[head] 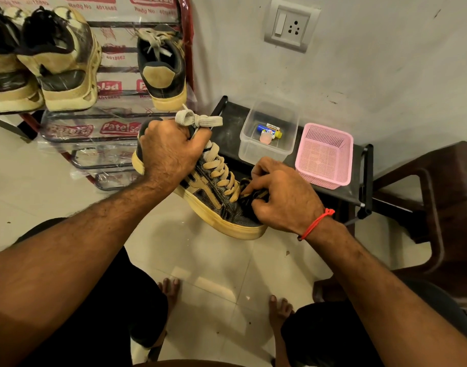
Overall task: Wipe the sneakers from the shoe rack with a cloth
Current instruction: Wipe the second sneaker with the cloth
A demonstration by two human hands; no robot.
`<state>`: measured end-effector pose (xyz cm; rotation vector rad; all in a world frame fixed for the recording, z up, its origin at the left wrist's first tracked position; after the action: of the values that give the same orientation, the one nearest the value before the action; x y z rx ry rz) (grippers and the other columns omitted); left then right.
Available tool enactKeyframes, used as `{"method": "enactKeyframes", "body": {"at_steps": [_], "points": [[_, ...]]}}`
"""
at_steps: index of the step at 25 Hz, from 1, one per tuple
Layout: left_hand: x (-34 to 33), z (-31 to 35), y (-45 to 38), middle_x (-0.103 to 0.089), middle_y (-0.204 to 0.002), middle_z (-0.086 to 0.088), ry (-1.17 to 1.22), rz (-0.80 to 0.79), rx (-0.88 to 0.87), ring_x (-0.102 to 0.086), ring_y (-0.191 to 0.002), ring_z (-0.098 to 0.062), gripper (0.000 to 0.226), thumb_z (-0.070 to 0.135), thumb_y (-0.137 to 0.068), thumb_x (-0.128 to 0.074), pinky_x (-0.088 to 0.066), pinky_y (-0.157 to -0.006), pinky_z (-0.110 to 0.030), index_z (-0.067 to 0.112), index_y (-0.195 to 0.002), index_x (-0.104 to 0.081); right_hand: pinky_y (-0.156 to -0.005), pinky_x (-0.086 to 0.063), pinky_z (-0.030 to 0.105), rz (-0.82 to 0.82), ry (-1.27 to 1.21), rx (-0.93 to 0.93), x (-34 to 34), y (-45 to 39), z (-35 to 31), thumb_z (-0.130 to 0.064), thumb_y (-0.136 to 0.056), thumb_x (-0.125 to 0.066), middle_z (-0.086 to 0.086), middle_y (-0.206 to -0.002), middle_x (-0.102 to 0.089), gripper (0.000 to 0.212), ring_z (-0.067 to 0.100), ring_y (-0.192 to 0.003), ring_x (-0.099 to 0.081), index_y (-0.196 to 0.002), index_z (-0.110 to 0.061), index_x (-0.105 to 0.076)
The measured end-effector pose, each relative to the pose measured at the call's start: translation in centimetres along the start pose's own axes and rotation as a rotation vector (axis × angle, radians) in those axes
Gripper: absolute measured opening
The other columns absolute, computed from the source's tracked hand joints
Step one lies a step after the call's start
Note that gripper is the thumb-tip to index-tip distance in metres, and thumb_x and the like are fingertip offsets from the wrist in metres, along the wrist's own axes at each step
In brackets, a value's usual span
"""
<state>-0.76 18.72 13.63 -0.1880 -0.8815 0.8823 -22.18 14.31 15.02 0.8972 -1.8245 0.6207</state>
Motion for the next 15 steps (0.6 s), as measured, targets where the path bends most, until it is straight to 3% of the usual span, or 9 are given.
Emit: {"method": "enactKeyframes", "body": {"at_steps": [3, 6, 8, 11, 15], "points": [[-0.2, 0.1, 0.3, -0.061, -0.053, -0.007, -0.015, -0.016, -0.012, -0.059, -0.051, -0.027, 0.060, 0.061, -0.088, -0.055, -0.054, -0.058, -0.047, 0.008, -0.062, -0.068, -0.081, -0.055, 0.037, -0.127, -0.086, -0.107, 0.2, 0.0, 0.9, -0.020, -0.080, -0.066, -0.003, -0.100, -0.056, 0.020, 0.018, -0.094, -0.055, -0.097, -0.019, -0.078], [0.2, 0.2, 0.0, -0.061, -0.054, -0.007, 0.012, 0.010, -0.020, -0.059, -0.050, -0.026, 0.058, 0.058, -0.089, -0.056, -0.054, -0.056, -0.046, 0.008, -0.062, -0.067, -0.077, -0.058, 0.038, -0.224, 0.050, -0.322, 0.8, 0.4, 3.4, -0.028, -0.082, -0.065, 0.005, -0.095, -0.068, 0.022, 0.023, -0.085, -0.063, -0.097, -0.018, -0.078], [0.6, -0.2, -0.8, -0.061, -0.054, -0.007, 0.073, 0.031, 0.023, -0.059, -0.049, -0.026, 0.052, 0.055, -0.089, -0.057, -0.054, -0.055, -0.045, 0.011, -0.062, -0.064, -0.073, -0.053, 0.031, -0.120, 0.070, -0.403, 1.9, 0.7, 5.2, -0.022, -0.083, -0.064, 0.005, -0.097, -0.069, 0.023, 0.022, -0.085, -0.060, -0.101, -0.017, -0.078], [0.7, -0.1, -0.8, -0.058, -0.052, -0.006, 0.015, 0.038, 0.033, -0.058, -0.049, -0.026, 0.055, 0.060, -0.088, -0.055, -0.054, -0.056, -0.044, 0.014, -0.060, -0.063, -0.077, -0.047, 0.028, 0.180, -0.074, -0.302, 3.2, 0.5, 5.6, -0.015, -0.080, -0.064, 0.001, -0.096, -0.061, 0.025, 0.021, -0.090, -0.057, -0.099, -0.016, -0.079], [0.4, 0.4, -0.5, -0.056, -0.050, -0.004, -0.003, 0.014, 0.039, -0.057, -0.048, -0.026, 0.054, 0.062, -0.089, -0.054, -0.053, -0.055, -0.043, 0.018, -0.057, -0.060, -0.083, -0.046, 0.019, 0.129, -0.218, -0.024, 2.0, 0.2, 2.3, -0.030, -0.075, -0.054, 0.003, -0.105, -0.059, 0.040, 0.018, -0.095, -0.057, -0.106, -0.017, -0.077]]}}
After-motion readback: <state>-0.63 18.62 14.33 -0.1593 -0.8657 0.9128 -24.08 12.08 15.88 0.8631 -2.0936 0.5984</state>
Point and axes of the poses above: each hand's wrist, its own y-axis away from the middle knuckle, its own x-axis out of the back of the hand, z = x × y, the point moved 3 cm from there along -y, towards the middle knuckle
